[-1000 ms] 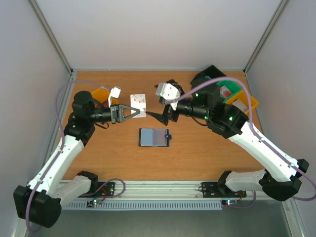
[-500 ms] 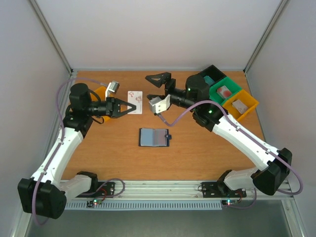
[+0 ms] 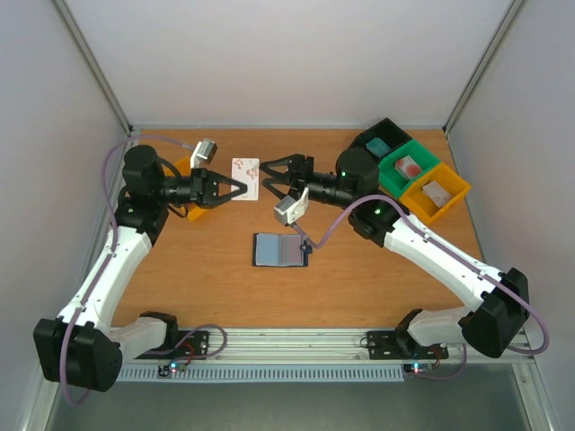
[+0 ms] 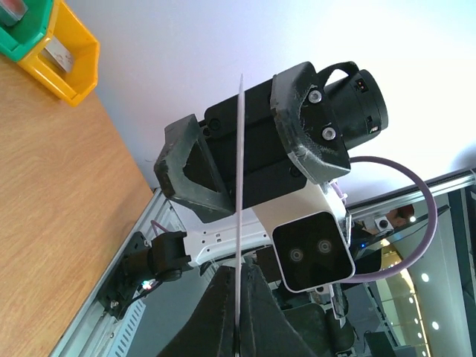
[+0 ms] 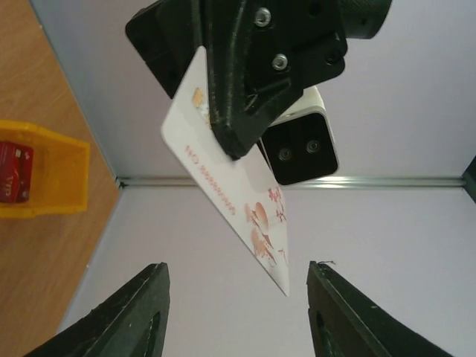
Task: Take the credit cards out of the card holder
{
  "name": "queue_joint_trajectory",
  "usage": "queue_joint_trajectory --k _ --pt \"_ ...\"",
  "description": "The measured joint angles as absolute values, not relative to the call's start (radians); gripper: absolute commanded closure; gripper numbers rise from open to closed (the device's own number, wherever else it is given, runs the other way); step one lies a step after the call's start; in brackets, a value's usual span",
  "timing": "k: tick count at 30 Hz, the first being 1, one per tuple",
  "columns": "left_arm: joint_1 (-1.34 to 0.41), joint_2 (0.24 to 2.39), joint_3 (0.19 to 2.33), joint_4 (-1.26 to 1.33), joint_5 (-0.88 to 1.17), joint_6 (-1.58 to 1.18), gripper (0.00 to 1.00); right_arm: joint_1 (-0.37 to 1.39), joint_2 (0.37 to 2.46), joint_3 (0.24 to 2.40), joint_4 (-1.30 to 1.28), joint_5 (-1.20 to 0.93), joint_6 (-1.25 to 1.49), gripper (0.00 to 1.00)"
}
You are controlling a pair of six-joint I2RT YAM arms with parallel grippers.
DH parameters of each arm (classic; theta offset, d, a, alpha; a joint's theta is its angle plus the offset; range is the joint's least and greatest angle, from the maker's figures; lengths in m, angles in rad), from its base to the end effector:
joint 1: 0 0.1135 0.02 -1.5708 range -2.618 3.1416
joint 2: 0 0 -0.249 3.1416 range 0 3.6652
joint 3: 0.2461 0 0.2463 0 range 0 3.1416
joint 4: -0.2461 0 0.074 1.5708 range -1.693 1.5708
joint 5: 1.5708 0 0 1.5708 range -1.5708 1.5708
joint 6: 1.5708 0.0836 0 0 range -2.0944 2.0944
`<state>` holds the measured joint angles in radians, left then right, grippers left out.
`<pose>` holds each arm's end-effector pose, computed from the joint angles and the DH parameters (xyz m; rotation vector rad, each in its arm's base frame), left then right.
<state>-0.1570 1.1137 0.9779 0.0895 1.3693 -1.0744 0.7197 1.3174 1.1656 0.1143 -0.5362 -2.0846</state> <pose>0.2297 -0.1193 0.3598 0.4071 1.9740 -1.9361 0.2340 0.2619 0.3723 -1.6324 -0.1473 -0.6247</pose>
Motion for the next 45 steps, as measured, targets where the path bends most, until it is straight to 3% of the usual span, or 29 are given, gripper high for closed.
queue_joint_trajectory --k 10,12,14,18,19,20,21,22,28,34,38,45 --pt "-0.204 1.136 0.958 0.11 1.358 -1.077 1.0 0.739 1.347 1.166 0.128 -0.525 -2.088 0.7" --pt "-0.213 1.138 0.949 0.112 1.357 -1.076 1.0 0.746 1.356 1.166 0.127 -0.516 -2.089 0.81" --pt "-0.223 1.138 0.936 0.111 1.356 -1.075 1.0 0.749 1.362 1.166 0.127 -0.509 -2.091 0.98" --pt "-0.229 1.14 0.93 0.113 1.354 -1.075 0.99 0.752 1.364 1.165 0.119 -0.502 -2.099 0.99" --pt "-0.229 1.14 0.93 0.112 1.354 -1.076 0.83 0.752 1.364 1.165 0.119 -0.5 -2.101 0.99" --pt "-0.229 1.14 0.93 0.112 1.353 -1.075 0.54 0.752 1.364 1.164 0.119 -0.497 -2.103 0.99" --pt "-0.229 1.14 0.93 0.11 1.353 -1.071 0.18 0.752 1.364 1.163 0.12 -0.494 -2.103 0.99" --pt "-0.229 1.14 0.931 0.102 1.347 -1.06 0.03 0.753 1.364 1.162 0.118 -0.486 -2.103 0.99" --pt "-0.176 1.13 0.936 -0.128 1.244 -0.91 0.01 0.753 1.36 1.19 0.022 -0.327 -2.098 0.99" --pt "-0.096 1.071 0.937 -0.476 0.962 -0.605 0.01 0.669 1.434 1.468 -0.361 0.016 -1.859 0.99" --pt "-0.095 0.991 0.881 -0.628 0.685 -0.392 0.01 0.442 1.541 1.67 -0.695 0.185 -1.543 0.99" --pt "-0.094 0.896 0.698 -0.628 0.501 -0.307 0.01 0.116 1.79 1.769 -1.086 0.328 -1.201 0.99"
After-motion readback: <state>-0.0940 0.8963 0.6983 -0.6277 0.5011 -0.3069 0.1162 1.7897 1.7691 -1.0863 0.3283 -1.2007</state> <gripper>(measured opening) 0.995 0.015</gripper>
